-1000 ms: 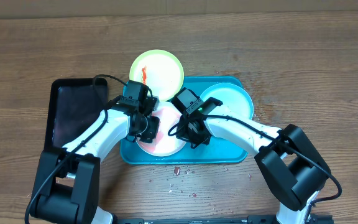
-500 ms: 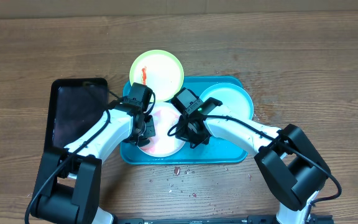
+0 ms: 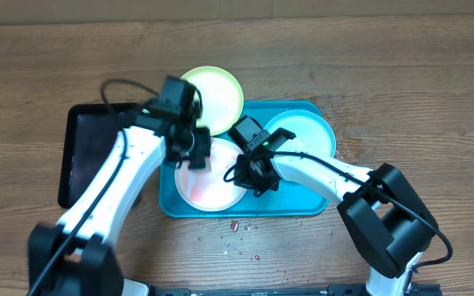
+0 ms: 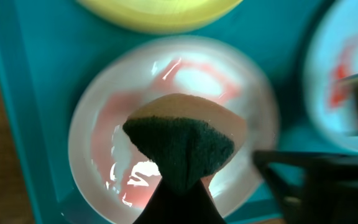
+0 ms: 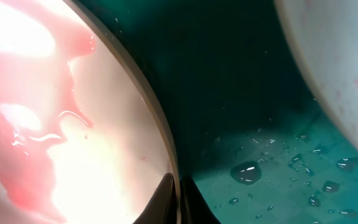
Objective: Clean dirty plates on tray and stack at the side
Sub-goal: 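Lift the sponge away and tilt the white plate up with the right gripper, then carry the white plate right off the tray and set it on the table, then grasp the yellow plate's rim with the right gripper and pull it center, then scrub the yellow plate with the sponge in the left gripper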
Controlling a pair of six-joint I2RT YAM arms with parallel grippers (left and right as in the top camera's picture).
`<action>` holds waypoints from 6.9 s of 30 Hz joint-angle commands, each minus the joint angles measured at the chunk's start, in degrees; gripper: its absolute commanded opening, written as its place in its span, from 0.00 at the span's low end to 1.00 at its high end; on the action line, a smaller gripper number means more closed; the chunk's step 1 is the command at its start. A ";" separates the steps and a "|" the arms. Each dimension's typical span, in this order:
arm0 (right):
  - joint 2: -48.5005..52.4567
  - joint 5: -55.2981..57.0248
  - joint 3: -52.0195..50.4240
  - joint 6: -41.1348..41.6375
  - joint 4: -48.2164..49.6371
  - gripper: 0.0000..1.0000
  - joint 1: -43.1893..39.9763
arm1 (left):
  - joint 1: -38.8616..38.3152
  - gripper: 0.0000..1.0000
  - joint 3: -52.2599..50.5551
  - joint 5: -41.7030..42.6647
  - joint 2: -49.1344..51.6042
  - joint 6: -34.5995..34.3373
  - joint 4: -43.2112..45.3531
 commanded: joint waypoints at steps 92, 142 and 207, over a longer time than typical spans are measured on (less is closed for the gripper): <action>-19.10 7.89 -5.90 -21.33 -15.10 0.04 -67.76 | 13.00 0.04 14.08 -8.37 -1.11 3.52 -10.75; 8.63 -0.79 13.03 -7.96 19.76 0.44 -12.37 | 13.05 0.04 21.86 -15.80 -4.68 6.40 -15.61; 8.61 3.28 14.08 -3.21 -2.51 0.04 -2.60 | 5.73 0.04 0.92 -12.39 15.56 -0.83 13.16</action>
